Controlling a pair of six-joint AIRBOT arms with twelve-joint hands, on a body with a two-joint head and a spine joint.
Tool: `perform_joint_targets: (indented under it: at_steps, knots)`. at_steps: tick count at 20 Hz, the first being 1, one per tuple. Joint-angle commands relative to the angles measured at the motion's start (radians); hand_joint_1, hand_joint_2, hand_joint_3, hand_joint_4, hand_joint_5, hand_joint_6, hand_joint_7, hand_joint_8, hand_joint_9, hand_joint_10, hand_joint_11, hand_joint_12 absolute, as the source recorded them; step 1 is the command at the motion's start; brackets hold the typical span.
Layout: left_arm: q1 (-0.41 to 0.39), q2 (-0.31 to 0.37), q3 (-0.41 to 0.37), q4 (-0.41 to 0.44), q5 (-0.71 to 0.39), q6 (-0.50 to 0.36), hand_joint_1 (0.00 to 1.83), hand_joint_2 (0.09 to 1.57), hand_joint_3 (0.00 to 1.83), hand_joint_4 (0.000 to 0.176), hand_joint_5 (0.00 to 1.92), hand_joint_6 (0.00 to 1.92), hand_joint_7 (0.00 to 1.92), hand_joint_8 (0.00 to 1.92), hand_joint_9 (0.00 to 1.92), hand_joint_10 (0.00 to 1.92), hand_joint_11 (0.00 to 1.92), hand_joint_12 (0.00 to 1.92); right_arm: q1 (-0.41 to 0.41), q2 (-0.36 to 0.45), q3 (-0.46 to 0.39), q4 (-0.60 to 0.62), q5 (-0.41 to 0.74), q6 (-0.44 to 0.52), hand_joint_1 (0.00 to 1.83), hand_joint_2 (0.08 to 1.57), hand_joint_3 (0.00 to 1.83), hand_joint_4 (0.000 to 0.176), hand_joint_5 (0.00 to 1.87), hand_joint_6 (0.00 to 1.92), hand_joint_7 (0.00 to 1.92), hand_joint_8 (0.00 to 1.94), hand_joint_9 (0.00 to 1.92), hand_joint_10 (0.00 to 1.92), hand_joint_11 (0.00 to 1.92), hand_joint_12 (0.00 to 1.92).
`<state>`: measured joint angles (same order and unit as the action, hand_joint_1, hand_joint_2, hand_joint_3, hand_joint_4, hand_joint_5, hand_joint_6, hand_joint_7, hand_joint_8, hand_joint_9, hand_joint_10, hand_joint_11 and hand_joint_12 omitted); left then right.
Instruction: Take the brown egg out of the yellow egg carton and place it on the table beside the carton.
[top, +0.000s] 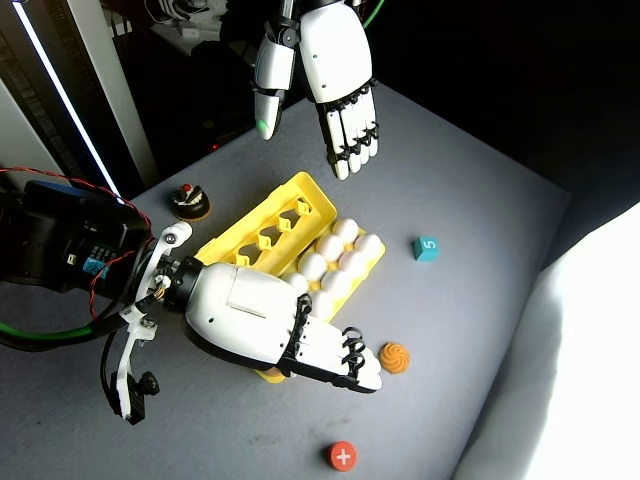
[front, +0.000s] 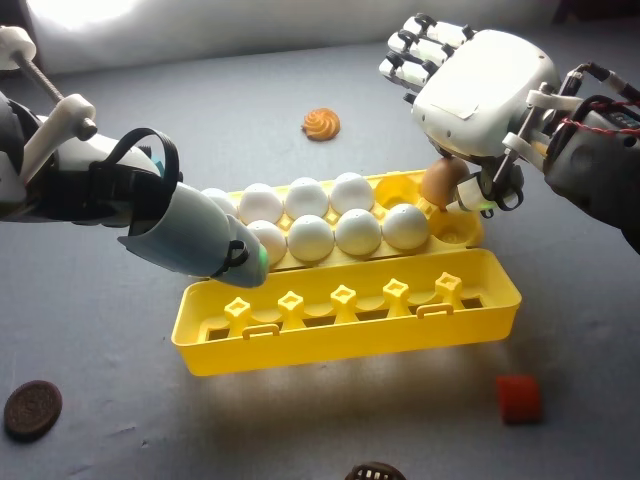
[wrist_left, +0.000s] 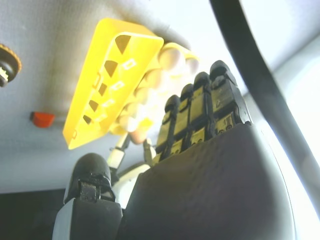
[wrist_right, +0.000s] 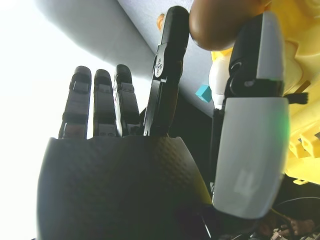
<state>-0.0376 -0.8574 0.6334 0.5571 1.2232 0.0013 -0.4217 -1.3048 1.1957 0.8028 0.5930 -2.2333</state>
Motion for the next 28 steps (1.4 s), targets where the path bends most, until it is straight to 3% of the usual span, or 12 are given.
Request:
perform_joint_targets:
  at_steps: [1, 14, 22, 28]
  knots:
    - [-0.010, 0.004, -0.001, 0.050, -0.023, -0.003, 0.00, 1.19, 0.00, 0.000, 0.01, 0.01, 0.02, 0.01, 0.00, 0.00, 0.00, 0.00, -0.002, 0.004, 0.002, -0.029, 0.078, -0.011, 1.18, 1.00, 0.00, 0.000, 1.28, 0.48, 0.15, 0.00, 0.00, 0.00, 0.00, 0.00]
    - [-0.010, 0.004, -0.001, 0.050, -0.023, -0.004, 0.00, 1.18, 0.00, 0.000, 0.04, 0.01, 0.04, 0.01, 0.01, 0.00, 0.00, 0.00, 0.079, 0.046, -0.001, -0.057, 0.077, -0.017, 1.20, 1.00, 0.00, 0.000, 1.27, 0.51, 0.17, 0.01, 0.00, 0.00, 0.00, 0.00]
    - [-0.009, 0.004, -0.001, 0.050, -0.023, -0.004, 0.00, 1.18, 0.00, 0.000, 0.02, 0.00, 0.03, 0.01, 0.00, 0.00, 0.00, 0.00, 0.018, 0.125, -0.019, -0.057, 0.079, -0.031, 1.18, 0.99, 0.00, 0.000, 1.30, 0.44, 0.21, 0.00, 0.01, 0.00, 0.00, 0.00]
    - [-0.008, 0.004, -0.001, 0.051, -0.023, -0.004, 0.00, 1.18, 0.00, 0.000, 0.03, 0.00, 0.03, 0.00, 0.00, 0.00, 0.00, 0.00, -0.042, 0.127, -0.017, -0.073, 0.084, -0.022, 1.19, 0.99, 0.00, 0.000, 1.29, 0.47, 0.20, 0.00, 0.00, 0.00, 0.00, 0.00]
